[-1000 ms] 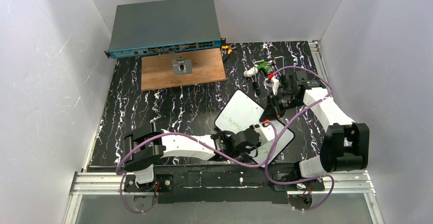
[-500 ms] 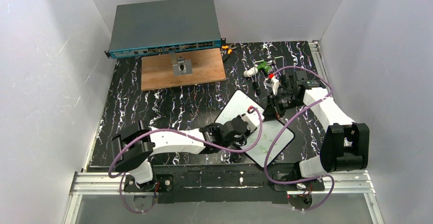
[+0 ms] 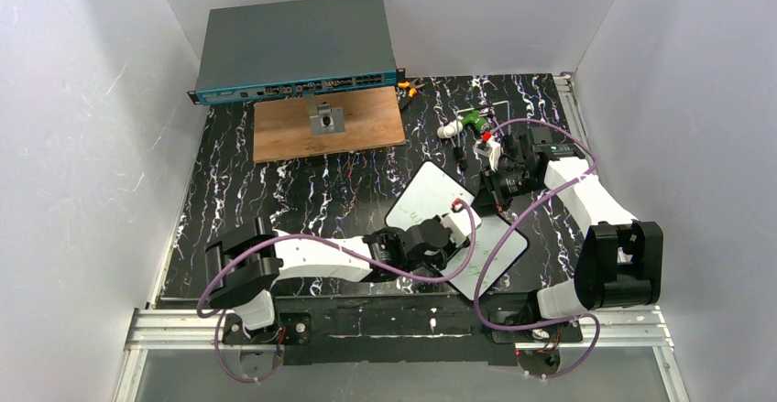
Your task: Erase the whiteboard
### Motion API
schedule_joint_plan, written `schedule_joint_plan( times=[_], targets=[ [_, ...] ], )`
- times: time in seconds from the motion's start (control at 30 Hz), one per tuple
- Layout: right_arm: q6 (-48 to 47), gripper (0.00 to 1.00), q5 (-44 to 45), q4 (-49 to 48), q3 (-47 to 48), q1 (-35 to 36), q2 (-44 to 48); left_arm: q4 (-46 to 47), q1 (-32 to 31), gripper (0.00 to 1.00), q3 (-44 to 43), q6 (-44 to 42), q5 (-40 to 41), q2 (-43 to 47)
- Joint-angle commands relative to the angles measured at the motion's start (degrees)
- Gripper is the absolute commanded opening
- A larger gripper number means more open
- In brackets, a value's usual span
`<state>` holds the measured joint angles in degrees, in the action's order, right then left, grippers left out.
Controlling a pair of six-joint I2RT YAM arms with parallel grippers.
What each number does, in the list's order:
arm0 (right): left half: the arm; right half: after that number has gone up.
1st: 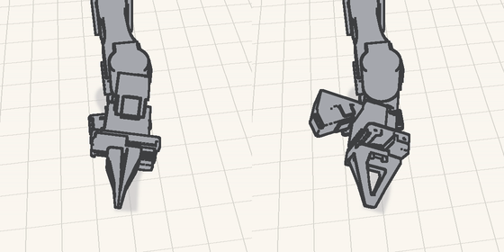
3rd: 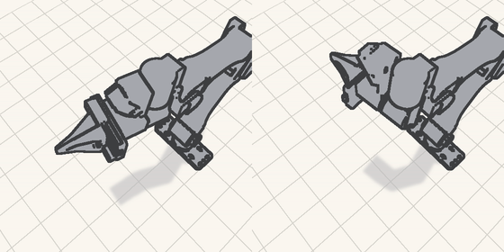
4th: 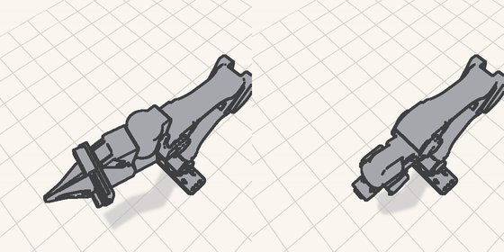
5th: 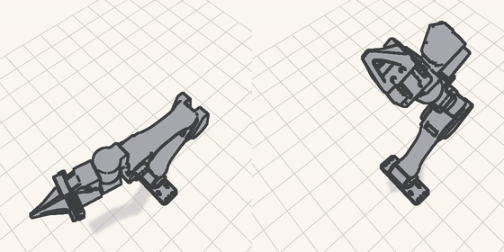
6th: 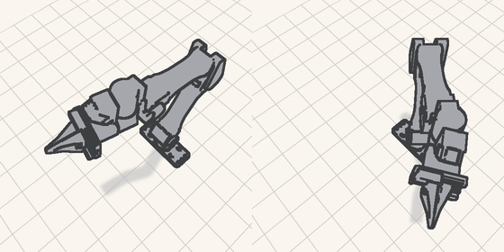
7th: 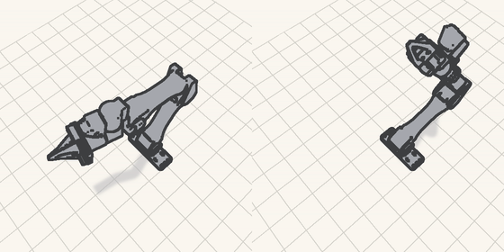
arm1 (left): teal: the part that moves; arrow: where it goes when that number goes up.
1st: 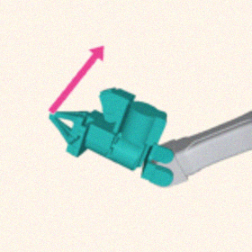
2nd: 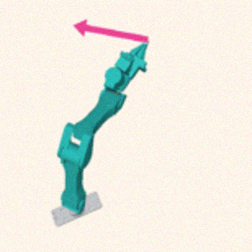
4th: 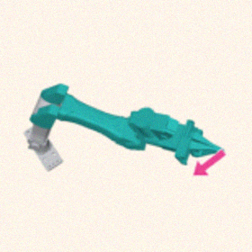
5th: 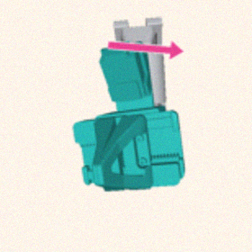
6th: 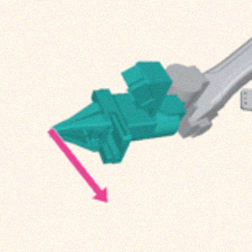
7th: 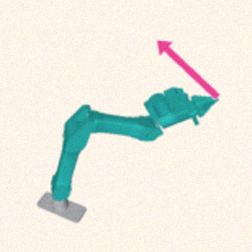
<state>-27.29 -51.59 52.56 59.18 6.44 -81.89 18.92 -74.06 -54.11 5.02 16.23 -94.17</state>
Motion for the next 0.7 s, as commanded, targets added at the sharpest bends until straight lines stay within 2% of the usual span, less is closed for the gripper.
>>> schedule_joint_plan(
  times=[0.0, 0.23, 0.53, 0.67],
  targets=[
    [-3.30, 0.01, -2.37, -2.66, 1.74, -0.28, 1.90, 1.17, -1.43, 0.00, -2.80, 0.41, -0.41, -0.85],
    [-3.31, 0.01, -2.36, -2.62, 1.65, -0.33, 2.32, -0.74, -3.60, 0.00, -5.95, -0.13, 4.37, -4.83],
    [-3.30, 0.01, -2.33, -2.63, 1.58, -0.52, 2.91, -0.19, -5.23, 0.00, -8.74, -0.95, 1.81, -7.72],
    [-3.41, 0.01, -2.59, -2.50, 1.64, -0.59, 2.96, -1.85, -5.30, 0.00, -8.69, -0.75, 7.29, -7.63]
  ],
)
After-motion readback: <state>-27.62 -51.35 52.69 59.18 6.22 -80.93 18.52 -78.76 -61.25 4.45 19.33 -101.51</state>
